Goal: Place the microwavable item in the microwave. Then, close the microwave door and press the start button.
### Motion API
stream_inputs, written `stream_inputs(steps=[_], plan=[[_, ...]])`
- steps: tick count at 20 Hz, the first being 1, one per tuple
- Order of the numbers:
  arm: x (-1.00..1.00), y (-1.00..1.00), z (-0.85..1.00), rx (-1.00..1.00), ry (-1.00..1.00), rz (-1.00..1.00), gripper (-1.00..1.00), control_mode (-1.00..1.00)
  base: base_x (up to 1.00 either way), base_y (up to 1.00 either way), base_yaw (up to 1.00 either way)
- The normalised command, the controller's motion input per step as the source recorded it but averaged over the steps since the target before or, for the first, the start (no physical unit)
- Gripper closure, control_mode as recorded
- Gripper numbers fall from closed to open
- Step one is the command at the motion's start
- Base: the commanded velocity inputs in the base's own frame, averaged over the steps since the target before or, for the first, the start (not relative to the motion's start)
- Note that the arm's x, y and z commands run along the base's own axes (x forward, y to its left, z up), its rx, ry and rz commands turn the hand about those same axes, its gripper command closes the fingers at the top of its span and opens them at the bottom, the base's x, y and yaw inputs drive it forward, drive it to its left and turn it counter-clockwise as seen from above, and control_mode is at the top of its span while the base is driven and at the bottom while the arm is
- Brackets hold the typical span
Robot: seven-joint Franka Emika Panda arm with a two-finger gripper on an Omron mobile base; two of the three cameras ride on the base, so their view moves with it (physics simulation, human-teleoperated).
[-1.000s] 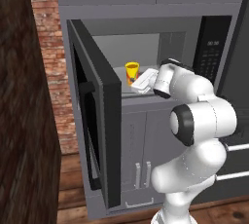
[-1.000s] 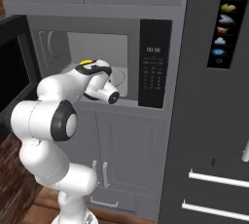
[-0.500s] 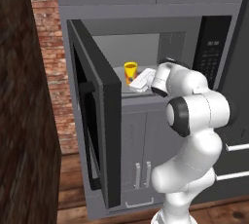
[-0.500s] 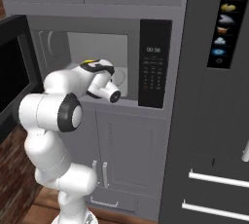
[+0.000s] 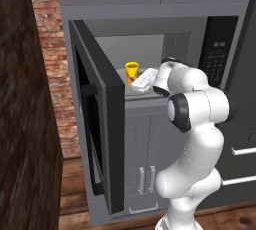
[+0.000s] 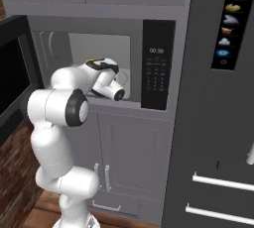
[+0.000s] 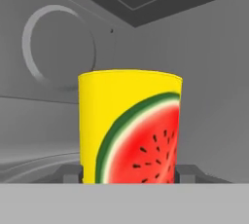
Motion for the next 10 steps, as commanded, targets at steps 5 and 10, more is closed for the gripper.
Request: stream_inputs(steps=[5, 10], plan=[[0.26, 0.00, -0.21, 0.00, 0.00, 0.00, 1.00, -1.00, 0.00, 0.00, 0.00], [0.19, 0.00, -0.22, 0.00, 0.00, 0.00, 1.00, -1.00, 0.00, 0.00, 0.00]])
